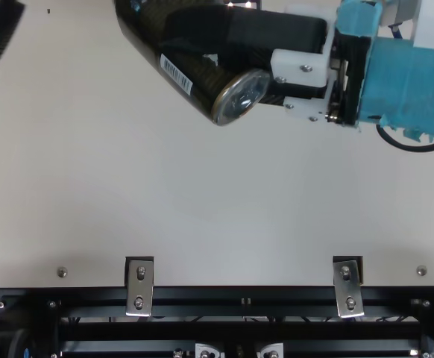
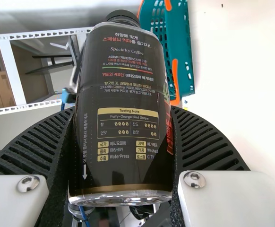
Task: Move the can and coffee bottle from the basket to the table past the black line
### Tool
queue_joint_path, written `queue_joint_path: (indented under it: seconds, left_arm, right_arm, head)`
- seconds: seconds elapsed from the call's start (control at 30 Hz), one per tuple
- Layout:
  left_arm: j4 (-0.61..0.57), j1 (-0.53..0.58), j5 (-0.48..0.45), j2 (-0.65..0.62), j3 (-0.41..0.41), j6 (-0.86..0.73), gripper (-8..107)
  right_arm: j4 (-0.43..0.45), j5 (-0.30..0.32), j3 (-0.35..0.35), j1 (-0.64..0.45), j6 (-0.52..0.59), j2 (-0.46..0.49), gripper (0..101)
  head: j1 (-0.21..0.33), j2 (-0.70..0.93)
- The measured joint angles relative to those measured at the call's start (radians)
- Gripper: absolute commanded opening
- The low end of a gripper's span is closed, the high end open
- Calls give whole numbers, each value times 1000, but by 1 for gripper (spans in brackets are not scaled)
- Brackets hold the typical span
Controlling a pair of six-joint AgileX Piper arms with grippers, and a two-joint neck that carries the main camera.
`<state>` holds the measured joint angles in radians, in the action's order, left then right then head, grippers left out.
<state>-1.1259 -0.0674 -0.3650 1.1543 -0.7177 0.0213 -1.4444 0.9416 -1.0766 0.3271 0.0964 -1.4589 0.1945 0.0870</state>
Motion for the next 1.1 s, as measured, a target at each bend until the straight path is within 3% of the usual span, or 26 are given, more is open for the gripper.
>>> queue_joint_path:
  seconds: [0.1,0.23,0.47,0.87,1.0,1.1]
  left_arm:
    - [139,-3,23,0,0,13,90]
    - [226,-3,20,0,0,13,90]
    - [234,-3,20,0,0,13,90]
    - [234,-3,20,0,0,13,90]
    - [234,-3,20,0,0,13,90]
    - [234,-3,20,0,0,13,90]
  right_arm:
    - [6,-25,-1,0,13,12,0]
    - [9,-97,1,7,42,40,0]
    - [73,-279,21,78,98,99,0]
    - [311,-700,94,365,99,125,0]
    - [351,-775,97,430,89,124,0]
    - [350,-796,97,431,89,124,0]
  head:
    - [0,0]
    - [0,0]
    - [0,0]
    - [0,0]
    - [0,0]
    - [0,0]
